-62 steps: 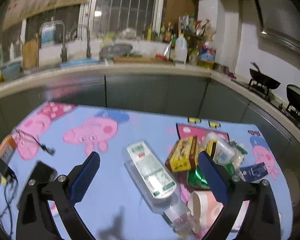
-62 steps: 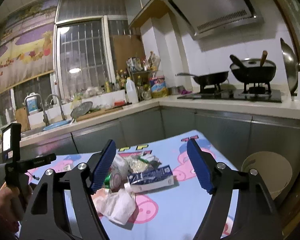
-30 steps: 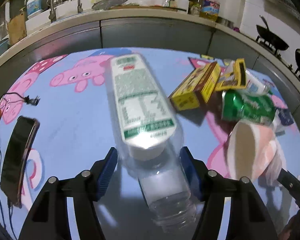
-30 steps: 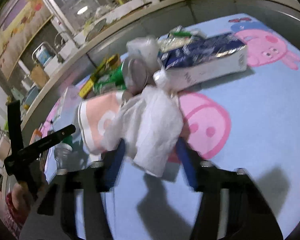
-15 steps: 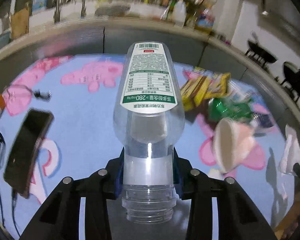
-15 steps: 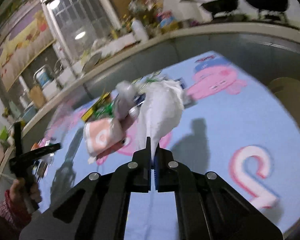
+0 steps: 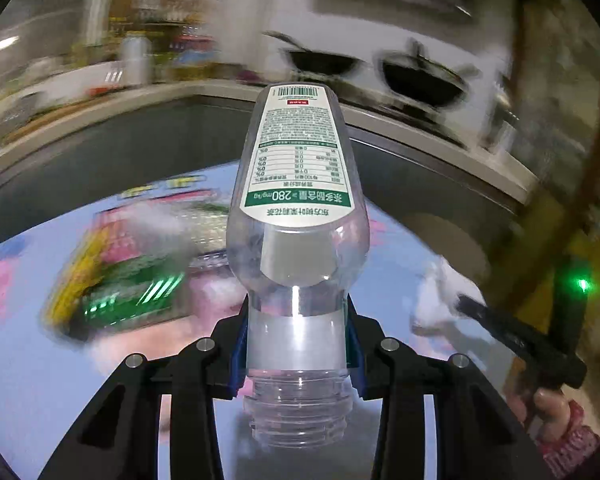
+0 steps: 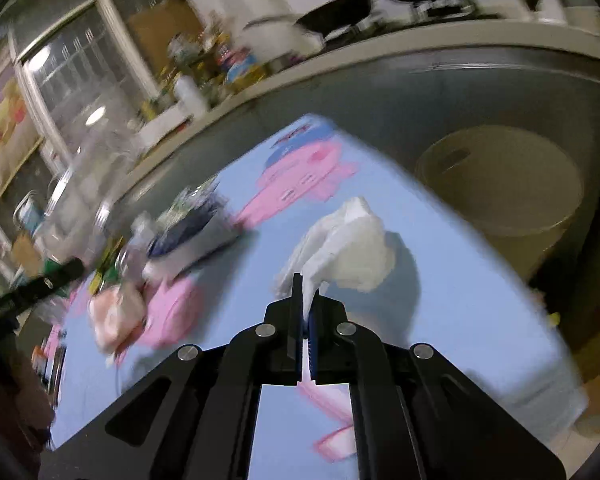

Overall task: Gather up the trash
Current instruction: 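Carry bottle and tissue to the beige bin and open both tools, then bring both open tools back over the trash pile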

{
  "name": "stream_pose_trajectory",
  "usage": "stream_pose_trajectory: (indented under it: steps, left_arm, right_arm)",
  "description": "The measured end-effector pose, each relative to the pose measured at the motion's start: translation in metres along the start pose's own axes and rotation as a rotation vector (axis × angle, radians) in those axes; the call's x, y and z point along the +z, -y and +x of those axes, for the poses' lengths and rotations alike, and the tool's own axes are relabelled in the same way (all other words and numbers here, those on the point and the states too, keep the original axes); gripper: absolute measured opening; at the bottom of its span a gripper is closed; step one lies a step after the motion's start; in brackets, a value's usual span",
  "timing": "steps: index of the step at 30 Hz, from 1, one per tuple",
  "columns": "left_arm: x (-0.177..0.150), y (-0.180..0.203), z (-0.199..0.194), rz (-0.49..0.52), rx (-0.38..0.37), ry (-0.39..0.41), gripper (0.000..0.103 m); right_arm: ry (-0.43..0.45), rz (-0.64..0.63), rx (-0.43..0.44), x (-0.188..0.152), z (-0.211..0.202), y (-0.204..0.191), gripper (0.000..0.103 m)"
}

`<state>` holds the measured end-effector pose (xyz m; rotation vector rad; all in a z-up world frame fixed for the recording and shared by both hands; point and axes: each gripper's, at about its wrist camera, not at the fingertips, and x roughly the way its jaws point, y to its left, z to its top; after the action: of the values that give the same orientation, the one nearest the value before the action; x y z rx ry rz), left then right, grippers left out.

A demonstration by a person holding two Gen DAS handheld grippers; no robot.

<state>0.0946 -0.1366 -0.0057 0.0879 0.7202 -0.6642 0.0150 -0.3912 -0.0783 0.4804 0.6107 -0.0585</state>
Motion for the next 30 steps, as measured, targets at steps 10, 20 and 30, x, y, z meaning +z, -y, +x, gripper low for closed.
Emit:
stream_pose_trajectory:
  steps: [10, 20, 30]
  left_arm:
    - [0.054, 0.149, 0.166, 0.216, -0.239, -0.272, 0.04]
    - [0.068, 0.187, 0.211, 0.252, -0.131, -0.284, 0.076]
    - [0.034, 0.119, 0.112, 0.162, -0.108, -0.182, 0.076]
  right_arm:
    - [0.03, 0.234, -0.082, 0.064, 0.011, 0.13, 0.002]
    - [0.047, 0.317, -0.14, 0.068, 0.023, 0.173, 0.058]
    - [0.174, 0.265, -0.088, 0.063, -0.014, 0.127, 0.058]
